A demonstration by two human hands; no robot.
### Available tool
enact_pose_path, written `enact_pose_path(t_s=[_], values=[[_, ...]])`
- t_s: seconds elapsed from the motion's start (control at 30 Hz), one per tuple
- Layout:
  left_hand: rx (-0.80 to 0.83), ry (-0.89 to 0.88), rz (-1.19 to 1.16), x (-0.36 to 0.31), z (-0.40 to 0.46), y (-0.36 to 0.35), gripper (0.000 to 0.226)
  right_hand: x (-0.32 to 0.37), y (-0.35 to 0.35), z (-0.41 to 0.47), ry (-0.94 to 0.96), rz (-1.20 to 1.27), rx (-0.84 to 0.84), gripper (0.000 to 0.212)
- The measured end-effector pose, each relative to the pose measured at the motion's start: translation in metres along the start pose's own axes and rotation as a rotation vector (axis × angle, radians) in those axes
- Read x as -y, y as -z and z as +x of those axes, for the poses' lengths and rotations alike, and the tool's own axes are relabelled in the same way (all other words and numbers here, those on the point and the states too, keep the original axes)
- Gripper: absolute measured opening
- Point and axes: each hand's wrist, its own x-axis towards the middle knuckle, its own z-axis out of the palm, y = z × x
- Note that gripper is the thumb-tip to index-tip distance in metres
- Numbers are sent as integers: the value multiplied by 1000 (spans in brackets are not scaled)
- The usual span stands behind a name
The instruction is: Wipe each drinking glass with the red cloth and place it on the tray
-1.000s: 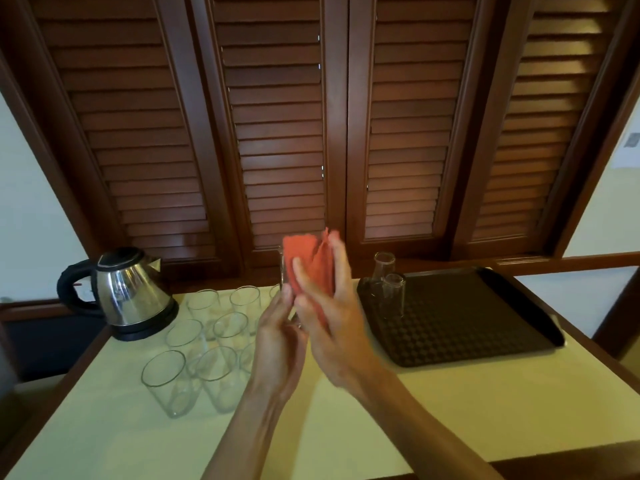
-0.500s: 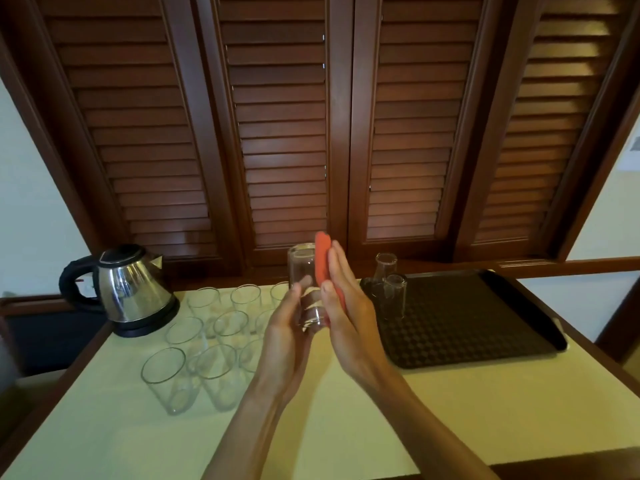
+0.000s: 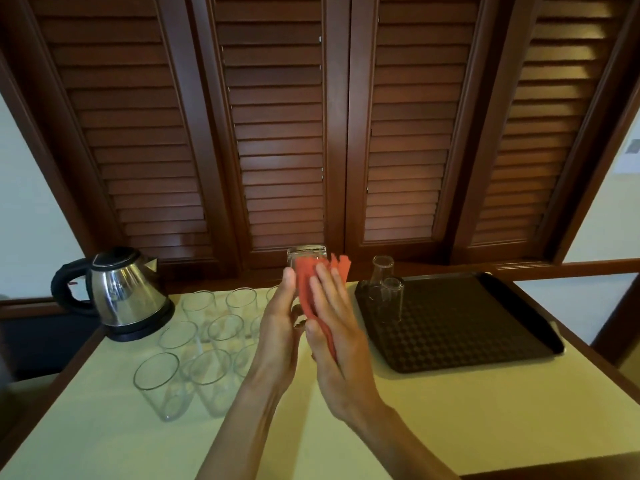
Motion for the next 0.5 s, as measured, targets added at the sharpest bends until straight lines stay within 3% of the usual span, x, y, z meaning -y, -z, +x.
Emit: enact_pose_path(t_s=[0.13, 0.27, 0.4, 0.5], values=[[-9, -36, -9, 6, -8, -9, 50, 0, 14, 32, -248, 106, -43, 56], [-57, -33, -93, -3, 3, -1, 52, 0, 12, 11, 34, -22, 88, 55], [-57, -37, -66, -2, 0, -1, 57, -14, 15, 14, -160, 269, 3, 54], [-59, 35, -32, 3, -4, -7, 46, -5, 15, 29, -153, 183, -32, 58]])
